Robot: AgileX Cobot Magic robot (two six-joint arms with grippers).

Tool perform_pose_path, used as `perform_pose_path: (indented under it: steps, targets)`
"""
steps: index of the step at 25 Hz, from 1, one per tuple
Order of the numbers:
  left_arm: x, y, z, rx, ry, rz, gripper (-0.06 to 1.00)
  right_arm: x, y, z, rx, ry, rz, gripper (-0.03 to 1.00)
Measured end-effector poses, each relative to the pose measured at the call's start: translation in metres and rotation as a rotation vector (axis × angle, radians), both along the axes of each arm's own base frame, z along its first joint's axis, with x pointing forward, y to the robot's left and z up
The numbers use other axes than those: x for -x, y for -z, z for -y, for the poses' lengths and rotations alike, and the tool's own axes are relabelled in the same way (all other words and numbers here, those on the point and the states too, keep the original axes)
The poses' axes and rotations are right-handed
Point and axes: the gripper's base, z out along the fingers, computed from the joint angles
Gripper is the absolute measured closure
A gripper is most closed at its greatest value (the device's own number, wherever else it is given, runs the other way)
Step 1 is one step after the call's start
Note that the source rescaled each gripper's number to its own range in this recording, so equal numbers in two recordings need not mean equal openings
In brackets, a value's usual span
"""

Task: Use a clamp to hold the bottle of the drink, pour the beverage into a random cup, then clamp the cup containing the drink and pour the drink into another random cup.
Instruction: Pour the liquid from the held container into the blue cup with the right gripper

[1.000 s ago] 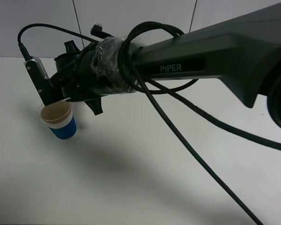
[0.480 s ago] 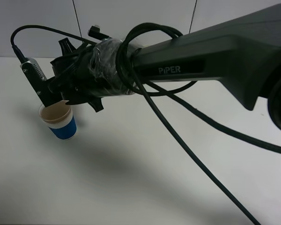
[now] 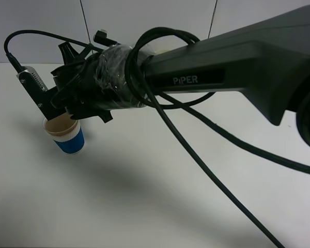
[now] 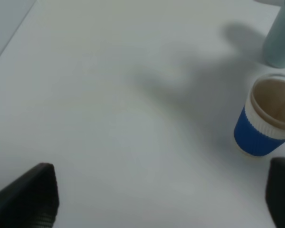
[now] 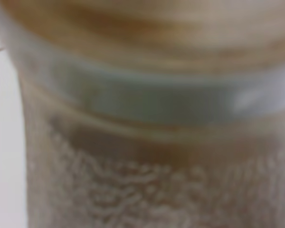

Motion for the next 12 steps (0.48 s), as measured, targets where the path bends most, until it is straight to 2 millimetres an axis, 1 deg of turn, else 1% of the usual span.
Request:
perform_pose_path:
  steps: [12]
  targets:
    - [0.0000, 0.0000, 0.0000, 0.000, 0.000, 0.000, 0.32, 0.0034, -0.0017, -0.0032, 0.016, -0.027, 0.031, 0.95]
